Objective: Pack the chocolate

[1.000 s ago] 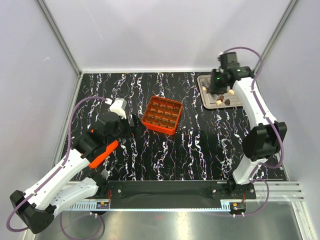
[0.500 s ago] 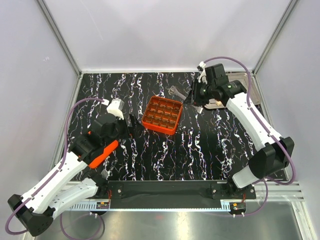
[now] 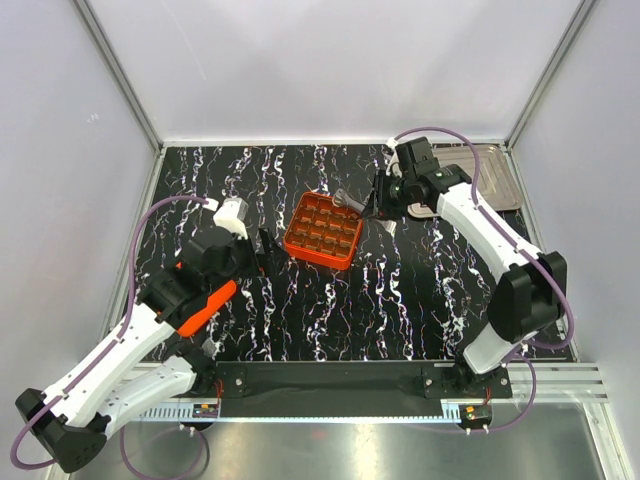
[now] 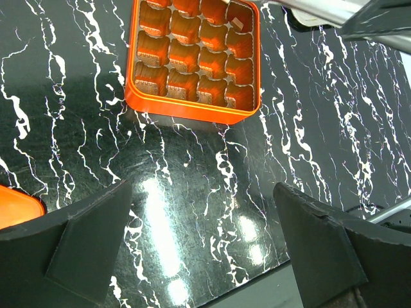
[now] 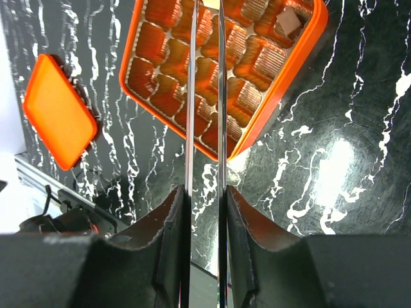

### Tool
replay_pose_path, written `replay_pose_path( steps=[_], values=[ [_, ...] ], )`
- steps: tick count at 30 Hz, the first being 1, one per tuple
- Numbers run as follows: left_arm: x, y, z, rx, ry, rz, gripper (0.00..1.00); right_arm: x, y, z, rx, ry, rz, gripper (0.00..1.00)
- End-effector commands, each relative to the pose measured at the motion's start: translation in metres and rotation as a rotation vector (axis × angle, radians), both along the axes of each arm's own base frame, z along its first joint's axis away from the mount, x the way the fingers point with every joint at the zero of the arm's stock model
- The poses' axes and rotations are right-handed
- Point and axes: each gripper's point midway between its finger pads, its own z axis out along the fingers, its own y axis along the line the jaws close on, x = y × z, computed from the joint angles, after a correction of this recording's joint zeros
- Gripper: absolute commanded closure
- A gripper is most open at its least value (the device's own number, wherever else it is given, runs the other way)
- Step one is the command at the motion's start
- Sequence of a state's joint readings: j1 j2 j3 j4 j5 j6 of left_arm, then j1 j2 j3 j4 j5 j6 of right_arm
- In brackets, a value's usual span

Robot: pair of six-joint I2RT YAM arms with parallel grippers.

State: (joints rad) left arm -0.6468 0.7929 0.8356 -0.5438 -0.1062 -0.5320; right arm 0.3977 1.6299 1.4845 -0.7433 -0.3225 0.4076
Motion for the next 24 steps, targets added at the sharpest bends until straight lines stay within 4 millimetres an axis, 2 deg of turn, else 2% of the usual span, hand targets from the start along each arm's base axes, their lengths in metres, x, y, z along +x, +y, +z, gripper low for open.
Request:
replay_pose_path(
  steps=[1,6,13,18,24],
  values=[
    [0.006,-0.002,0.025,-0.038,-0.061,0.013,0.01,0.011,0.006,-0.002,-0.011,-0.048,0.007,0.74],
    [0.007,-0.003,0.023,-0.035,-0.056,0.012,0.01,0.016,0.003,-0.008,-0.046,-0.05,0.001,0.73],
    [0.008,-0.003,0.024,-0.036,-0.058,0.01,0.01,0.016,0.0,-0.013,-0.079,-0.042,-0.006,0.64],
    [0.008,-0.004,0.025,-0.039,-0.058,0.007,0.01,0.02,0.002,0.008,-0.058,-0.083,-0.006,0.59],
    [0.006,-0.004,0.027,-0.044,-0.061,0.007,0.01,0.021,-0.004,0.033,-0.074,-0.125,-0.017,0.57]
  ],
)
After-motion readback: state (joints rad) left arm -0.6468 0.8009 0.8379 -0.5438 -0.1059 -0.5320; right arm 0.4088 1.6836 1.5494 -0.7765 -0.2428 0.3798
